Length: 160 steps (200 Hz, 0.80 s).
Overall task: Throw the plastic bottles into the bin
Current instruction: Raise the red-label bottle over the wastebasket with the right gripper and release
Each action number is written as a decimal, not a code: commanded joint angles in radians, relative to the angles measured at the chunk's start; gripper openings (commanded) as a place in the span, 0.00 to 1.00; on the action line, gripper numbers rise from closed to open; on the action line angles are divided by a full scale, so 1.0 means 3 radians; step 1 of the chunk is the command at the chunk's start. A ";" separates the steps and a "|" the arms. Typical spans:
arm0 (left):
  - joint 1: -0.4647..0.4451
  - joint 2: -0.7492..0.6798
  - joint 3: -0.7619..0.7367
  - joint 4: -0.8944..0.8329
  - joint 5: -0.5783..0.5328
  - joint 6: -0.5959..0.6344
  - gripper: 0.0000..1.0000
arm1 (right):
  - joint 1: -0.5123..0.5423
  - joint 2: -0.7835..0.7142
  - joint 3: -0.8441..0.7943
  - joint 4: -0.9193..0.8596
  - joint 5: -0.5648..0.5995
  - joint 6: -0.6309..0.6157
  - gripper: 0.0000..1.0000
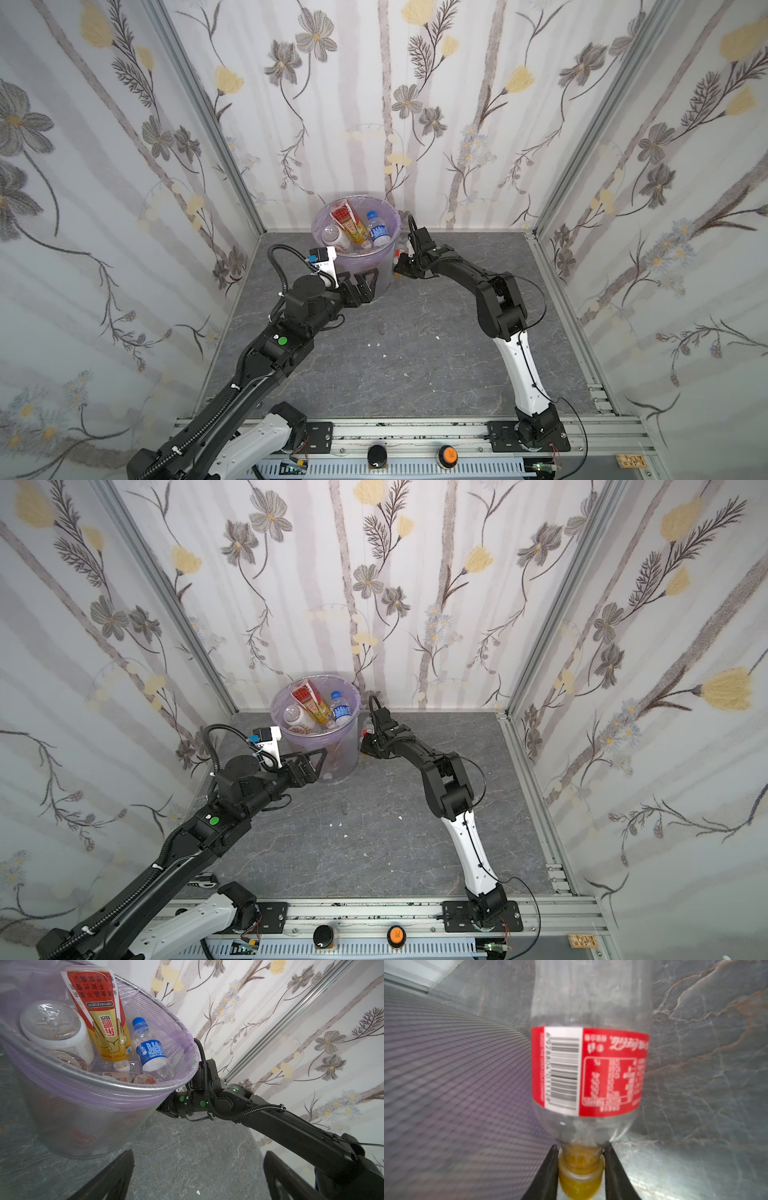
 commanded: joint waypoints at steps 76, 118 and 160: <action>0.0022 0.0111 0.0307 0.0123 -0.0005 -0.0006 1.00 | -0.0214 -0.1387 -0.0996 0.0425 0.0125 -0.0256 0.24; 0.0259 0.0142 0.0703 0.0057 0.0036 0.0123 1.00 | -0.0229 -0.2270 -0.0957 0.0432 0.0428 -0.0480 0.24; 0.0495 0.0101 0.0916 0.0011 0.0059 0.0188 1.00 | -0.0189 -0.3000 -0.0935 0.1002 0.0587 -0.0647 0.24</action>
